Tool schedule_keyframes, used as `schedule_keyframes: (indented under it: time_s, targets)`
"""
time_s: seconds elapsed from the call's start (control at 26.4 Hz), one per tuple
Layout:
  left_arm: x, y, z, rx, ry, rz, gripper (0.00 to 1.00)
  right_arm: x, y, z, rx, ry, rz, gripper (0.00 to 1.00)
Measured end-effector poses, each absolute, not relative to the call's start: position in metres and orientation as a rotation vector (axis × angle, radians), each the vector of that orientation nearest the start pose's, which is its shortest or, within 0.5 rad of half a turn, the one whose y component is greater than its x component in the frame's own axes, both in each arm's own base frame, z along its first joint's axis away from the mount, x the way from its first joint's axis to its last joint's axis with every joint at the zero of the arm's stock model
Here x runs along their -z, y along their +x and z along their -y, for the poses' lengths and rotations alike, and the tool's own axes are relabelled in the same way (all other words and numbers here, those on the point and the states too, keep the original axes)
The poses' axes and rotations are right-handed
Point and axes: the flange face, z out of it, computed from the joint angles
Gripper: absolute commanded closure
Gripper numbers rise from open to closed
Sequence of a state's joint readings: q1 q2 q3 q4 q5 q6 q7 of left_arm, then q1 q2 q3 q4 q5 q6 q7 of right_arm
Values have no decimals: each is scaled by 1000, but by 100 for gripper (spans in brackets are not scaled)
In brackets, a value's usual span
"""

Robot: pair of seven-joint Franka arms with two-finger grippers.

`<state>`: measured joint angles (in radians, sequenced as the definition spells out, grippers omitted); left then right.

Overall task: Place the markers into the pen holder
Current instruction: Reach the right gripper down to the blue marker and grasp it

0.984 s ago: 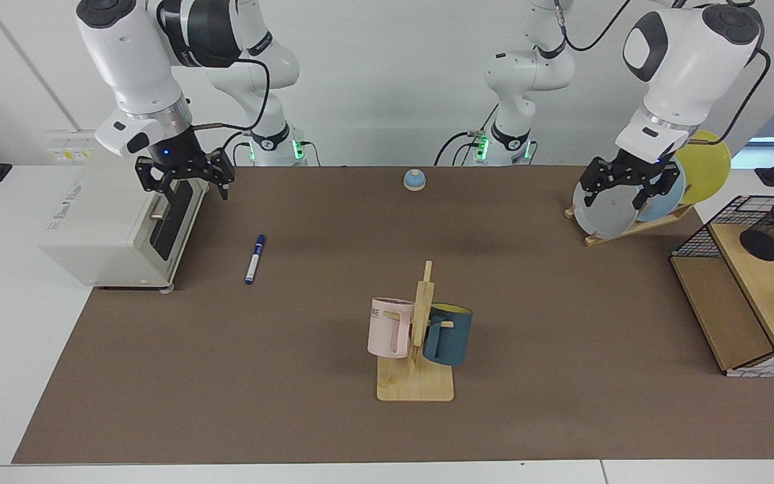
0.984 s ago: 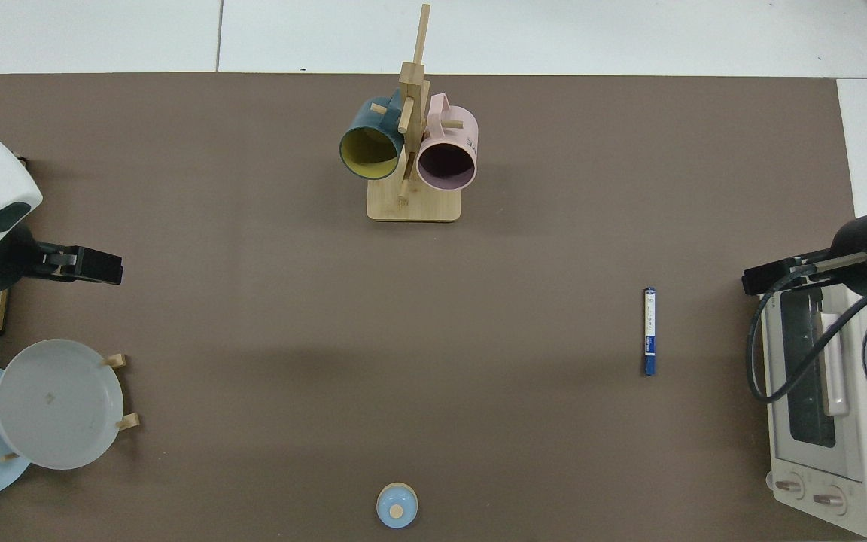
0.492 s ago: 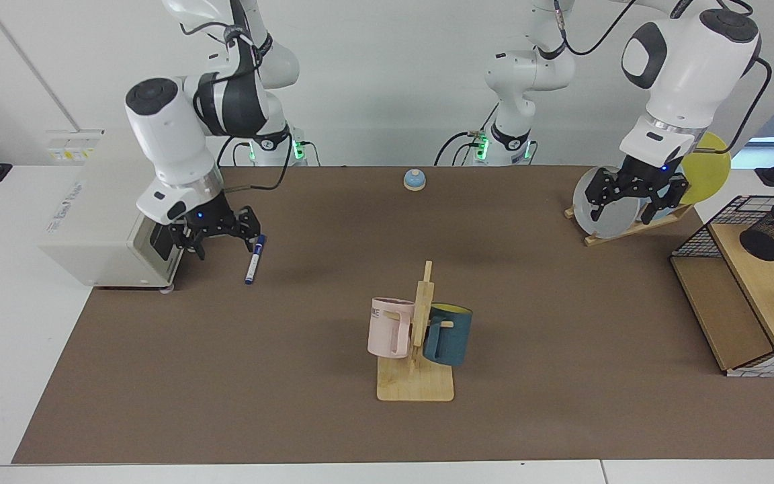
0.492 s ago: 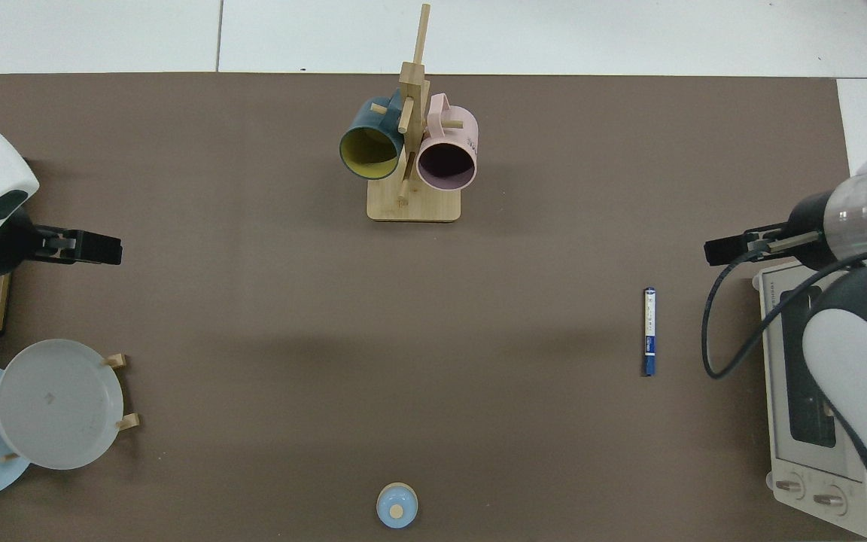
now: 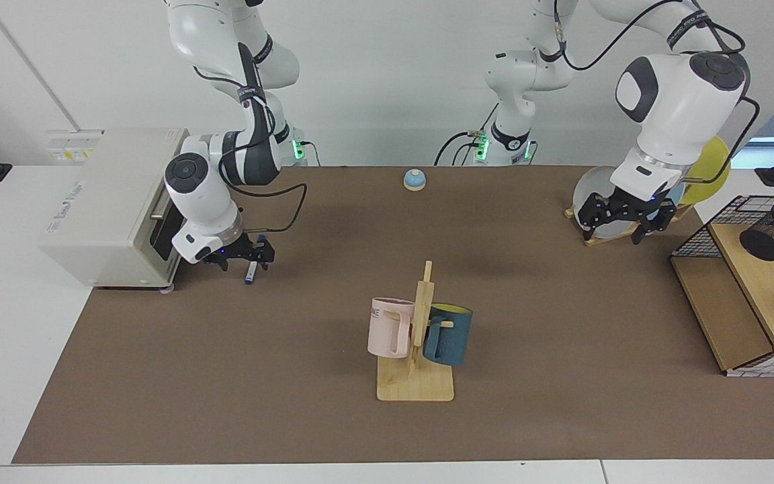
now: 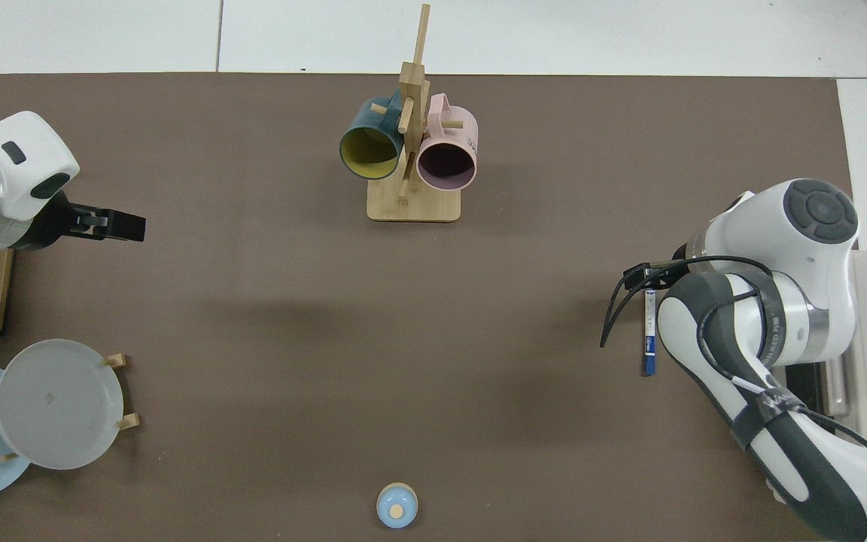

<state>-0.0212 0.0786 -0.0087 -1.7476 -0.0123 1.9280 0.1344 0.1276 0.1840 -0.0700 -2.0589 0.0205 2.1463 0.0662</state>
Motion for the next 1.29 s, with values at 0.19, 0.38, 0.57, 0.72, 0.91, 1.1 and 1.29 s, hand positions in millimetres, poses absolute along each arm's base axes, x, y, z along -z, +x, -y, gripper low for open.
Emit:
schedule_keyframes:
  time_s: [0.19, 0.38, 0.57, 0.72, 0.91, 1.1, 1.29]
  targets:
    - [-504, 599, 19, 115, -3138, -254, 0, -320, 554, -33, -216, -3140, -93, 0]
    - [-480, 604, 19, 80, -3140, -255, 0, -310, 550, -27, -201, -3141, -119, 0]
    - [-469, 607, 19, 60, -3141, -256, 0, -300, 549, -20, -208, -3141, -138, 0]
    - [-468, 608, 19, 60, -3140, -266, 0, -292, 548, -20, -232, -3141, -139, 8]
    - [-469, 609, 19, 81, -3135, -305, 0, -288, 548, -20, -240, -3141, -167, 100]
    - [-465, 612, 18, 95, -3131, -330, 0, -288, 548, -23, -240, -3141, -224, 100]
    - [-463, 613, 18, 90, -3103, -513, 0, -288, 548, -25, -237, -3139, -277, 100]
